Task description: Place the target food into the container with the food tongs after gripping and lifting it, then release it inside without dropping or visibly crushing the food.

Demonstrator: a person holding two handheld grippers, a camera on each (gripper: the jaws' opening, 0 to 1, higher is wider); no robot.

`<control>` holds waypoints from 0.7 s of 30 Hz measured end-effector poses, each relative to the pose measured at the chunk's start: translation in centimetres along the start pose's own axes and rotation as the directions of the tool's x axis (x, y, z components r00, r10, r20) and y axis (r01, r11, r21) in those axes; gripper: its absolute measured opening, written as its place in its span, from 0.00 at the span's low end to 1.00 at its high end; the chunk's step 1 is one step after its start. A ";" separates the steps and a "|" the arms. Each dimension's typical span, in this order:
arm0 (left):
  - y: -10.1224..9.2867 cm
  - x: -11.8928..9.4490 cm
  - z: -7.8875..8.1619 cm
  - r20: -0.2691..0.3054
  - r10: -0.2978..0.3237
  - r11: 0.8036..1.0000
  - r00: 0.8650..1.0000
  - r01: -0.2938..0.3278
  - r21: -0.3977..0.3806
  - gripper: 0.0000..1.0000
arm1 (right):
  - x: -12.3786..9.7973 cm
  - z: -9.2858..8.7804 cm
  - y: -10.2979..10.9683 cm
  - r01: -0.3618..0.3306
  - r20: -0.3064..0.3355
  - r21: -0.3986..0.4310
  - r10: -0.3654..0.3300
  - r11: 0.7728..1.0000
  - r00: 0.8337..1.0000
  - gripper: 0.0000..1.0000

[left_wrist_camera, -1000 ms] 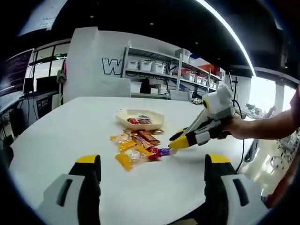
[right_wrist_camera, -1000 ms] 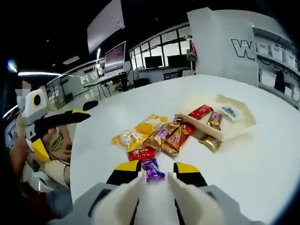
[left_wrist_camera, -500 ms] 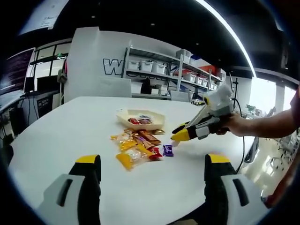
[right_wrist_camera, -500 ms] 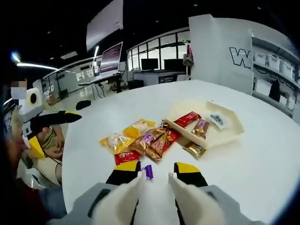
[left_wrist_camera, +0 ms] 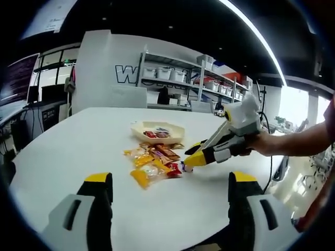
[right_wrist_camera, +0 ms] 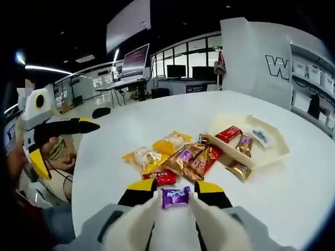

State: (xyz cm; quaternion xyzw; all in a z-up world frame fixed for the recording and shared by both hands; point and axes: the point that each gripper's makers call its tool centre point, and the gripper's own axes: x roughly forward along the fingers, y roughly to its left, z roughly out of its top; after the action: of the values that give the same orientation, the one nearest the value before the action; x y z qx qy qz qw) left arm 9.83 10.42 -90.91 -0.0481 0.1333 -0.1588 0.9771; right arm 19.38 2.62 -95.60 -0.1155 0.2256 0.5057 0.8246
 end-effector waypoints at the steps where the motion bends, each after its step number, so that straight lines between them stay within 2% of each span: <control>1: 0.1 0.0 -0.1 -0.002 0.002 1.000 1.000 -0.002 -0.001 0.89 | 0.0 -0.1 0.0 0.000 -0.003 -0.010 0.000 1.000 1.000 0.22; 4: 0.2 0.1 -0.1 -0.002 0.005 1.000 1.000 -0.005 -0.004 0.89 | 0.1 -0.3 -0.2 0.016 -0.014 -0.103 -0.018 0.995 1.000 0.19; 5: 0.2 0.2 0.0 -0.001 0.004 1.000 1.000 -0.004 -0.005 0.89 | 0.2 -0.2 0.2 0.010 -0.013 -0.067 -0.011 0.998 1.000 0.18; 8: -0.1 0.6 -0.1 -0.002 0.000 1.000 1.000 0.000 -0.003 0.89 | 0.4 -0.1 -0.1 0.034 -0.025 -0.062 -0.035 0.998 0.999 0.15; 10: -0.5 0.8 -0.2 -0.007 -0.007 1.000 1.000 0.007 -0.001 0.89 | 0.5 0.0 -0.2 0.033 -0.014 -0.021 -0.033 0.999 0.999 0.15; 11: -0.7 0.9 -0.4 -0.013 -0.013 1.000 1.000 0.013 0.004 0.89 | 0.4 0.1 0.0 0.014 -0.008 0.057 -0.013 0.998 1.000 0.15; 12: -0.8 0.9 -0.4 -0.017 -0.017 1.000 1.000 0.017 0.009 0.89 | 0.3 0.2 -0.1 0.004 -0.002 0.102 -0.004 0.995 1.000 0.15; 17: -0.4 0.7 -0.1 -0.004 -0.016 1.000 1.000 0.016 -0.004 0.90 | -0.1 0.2 -0.9 0.022 0.002 0.103 -0.022 0.994 1.000 0.16; 21: -0.1 0.6 0.0 0.004 -0.013 1.000 1.000 0.013 -0.010 0.90 | -0.8 1.0 -1.1 0.026 0.021 0.102 -0.028 0.994 0.999 0.16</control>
State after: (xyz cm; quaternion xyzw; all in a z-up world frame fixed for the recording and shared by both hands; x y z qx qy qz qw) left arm 10.34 10.12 -91.00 -0.0541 0.1317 -0.1642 0.9761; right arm 20.25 1.90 -94.38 -0.0708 0.2402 0.4836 0.8387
